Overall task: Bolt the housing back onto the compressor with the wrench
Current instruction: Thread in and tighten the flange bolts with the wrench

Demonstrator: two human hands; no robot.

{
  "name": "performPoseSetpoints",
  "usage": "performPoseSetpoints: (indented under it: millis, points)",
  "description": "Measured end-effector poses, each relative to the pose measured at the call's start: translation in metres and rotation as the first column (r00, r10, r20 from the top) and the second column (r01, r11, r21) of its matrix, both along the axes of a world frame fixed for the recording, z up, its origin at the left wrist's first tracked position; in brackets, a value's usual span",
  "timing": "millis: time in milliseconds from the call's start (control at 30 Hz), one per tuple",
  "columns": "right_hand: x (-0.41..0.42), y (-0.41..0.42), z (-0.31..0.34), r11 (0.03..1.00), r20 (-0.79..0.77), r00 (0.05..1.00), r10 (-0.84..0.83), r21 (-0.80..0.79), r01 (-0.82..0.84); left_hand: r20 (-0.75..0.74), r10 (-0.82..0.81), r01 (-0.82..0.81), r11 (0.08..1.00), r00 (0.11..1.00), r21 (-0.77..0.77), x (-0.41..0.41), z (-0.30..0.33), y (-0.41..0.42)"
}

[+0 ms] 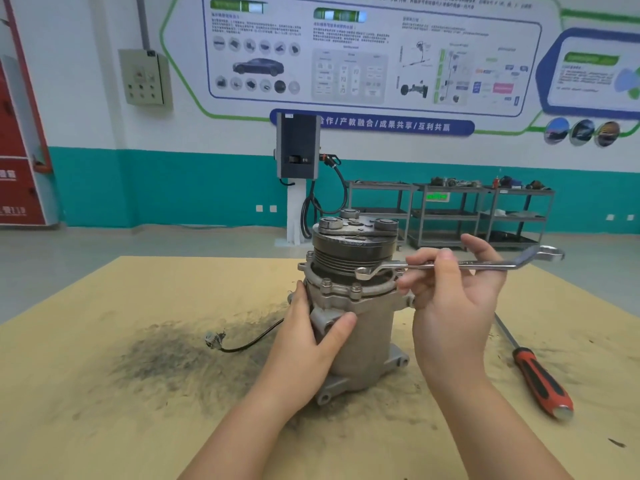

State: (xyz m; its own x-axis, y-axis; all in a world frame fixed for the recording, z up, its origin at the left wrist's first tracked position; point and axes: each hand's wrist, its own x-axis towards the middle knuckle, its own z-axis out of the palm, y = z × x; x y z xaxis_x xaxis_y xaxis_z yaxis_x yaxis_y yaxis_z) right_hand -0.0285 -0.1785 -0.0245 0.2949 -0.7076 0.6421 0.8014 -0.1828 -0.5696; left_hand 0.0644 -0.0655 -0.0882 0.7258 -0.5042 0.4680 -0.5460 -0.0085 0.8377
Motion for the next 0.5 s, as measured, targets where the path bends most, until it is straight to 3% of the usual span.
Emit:
performPoseSetpoints:
  millis: [100,233,300,400,500]
  points:
    - [0.0,-0.01,0.002,0.985,-0.079,0.988,0.136,0.114,-0.127,-0.014,0.01,-0.009,1.0,1.0,0.01,0.001,-0.001,0.0]
    - [0.005,-0.018,0.002,0.907,-0.056,0.938,0.341,0.282,-0.313,-0.009,0.009,-0.009,1.0,1.0,0.003,-0.001,-0.001,0.001]
    - [0.006,-0.018,-0.001,0.9,-0.047,0.931,0.362,0.276,-0.336,-0.011,0.019,-0.019,1.0,1.0,0.003,-0.002,0.0,0.002]
    - [0.008,-0.009,-0.012,0.996,-0.042,0.996,0.084,0.035,-0.083,-0.029,0.013,-0.013,1.0,0.999,0.005,0.0,-0.001,0.003]
    - [0.007,0.002,-0.024,0.942,0.139,0.98,-0.143,-0.286,0.178,-0.047,0.022,-0.021,0.999,0.999,0.029,-0.001,0.0,0.003]
